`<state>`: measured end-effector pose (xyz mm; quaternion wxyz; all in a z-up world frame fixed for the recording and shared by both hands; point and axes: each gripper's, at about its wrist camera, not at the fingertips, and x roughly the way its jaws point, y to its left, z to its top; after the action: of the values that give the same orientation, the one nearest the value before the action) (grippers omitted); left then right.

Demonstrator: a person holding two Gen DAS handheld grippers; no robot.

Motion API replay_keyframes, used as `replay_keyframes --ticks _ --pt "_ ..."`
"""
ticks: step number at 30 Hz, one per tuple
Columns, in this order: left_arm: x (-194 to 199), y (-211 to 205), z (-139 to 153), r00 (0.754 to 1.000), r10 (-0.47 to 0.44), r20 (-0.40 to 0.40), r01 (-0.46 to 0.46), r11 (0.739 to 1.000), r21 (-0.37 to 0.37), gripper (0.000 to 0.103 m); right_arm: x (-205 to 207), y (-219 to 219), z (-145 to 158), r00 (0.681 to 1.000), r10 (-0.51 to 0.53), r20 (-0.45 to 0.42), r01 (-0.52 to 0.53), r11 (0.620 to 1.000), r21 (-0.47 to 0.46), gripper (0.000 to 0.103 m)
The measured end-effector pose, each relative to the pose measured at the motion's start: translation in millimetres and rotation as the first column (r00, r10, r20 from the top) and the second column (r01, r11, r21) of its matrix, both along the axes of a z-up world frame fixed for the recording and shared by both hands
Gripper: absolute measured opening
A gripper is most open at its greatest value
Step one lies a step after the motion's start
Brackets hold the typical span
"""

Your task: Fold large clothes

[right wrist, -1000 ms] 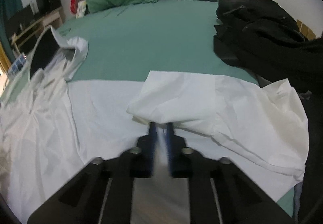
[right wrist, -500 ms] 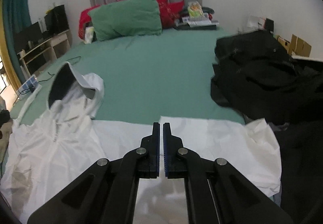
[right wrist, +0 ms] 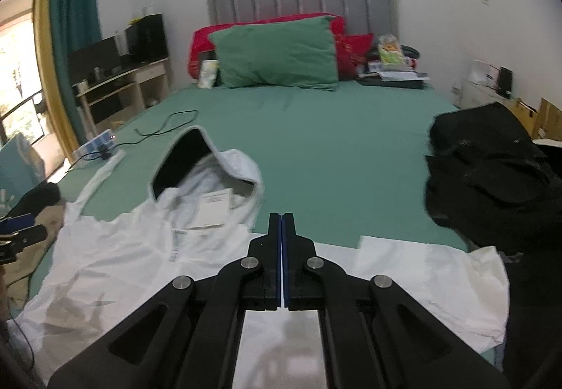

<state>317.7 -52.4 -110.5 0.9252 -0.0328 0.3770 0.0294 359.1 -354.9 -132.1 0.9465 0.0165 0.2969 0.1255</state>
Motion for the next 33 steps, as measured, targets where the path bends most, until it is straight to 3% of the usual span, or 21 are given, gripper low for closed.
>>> replay_keyframes --ticks 15,24,29,33 --pt "-16.3 45.1 -7.1 0.999 0.027 -0.019 -0.028 1.000 -0.006 0.084 -20.8 83.4 -17.9 0.987 0.153 -0.051 -0.155 0.988 -0.024 0.001" --pt "-6.5 73.1 -15.7 1.000 0.007 -0.013 -0.007 1.000 -0.012 0.084 -26.2 133.6 -24.6 0.972 0.223 -0.069 -0.225 0.974 -0.031 0.001" --pt "4.8 90.4 -27.4 1.000 0.008 0.013 -0.008 0.999 -0.033 0.084 -27.6 163.6 -40.6 0.964 0.247 -0.100 -0.249 0.969 -0.005 0.001" --pt "6.9 100.2 -45.5 1.000 0.012 -0.013 -0.013 0.998 -0.067 0.084 -27.9 176.6 -54.5 0.962 0.240 -0.132 -0.245 0.969 -0.029 0.001"
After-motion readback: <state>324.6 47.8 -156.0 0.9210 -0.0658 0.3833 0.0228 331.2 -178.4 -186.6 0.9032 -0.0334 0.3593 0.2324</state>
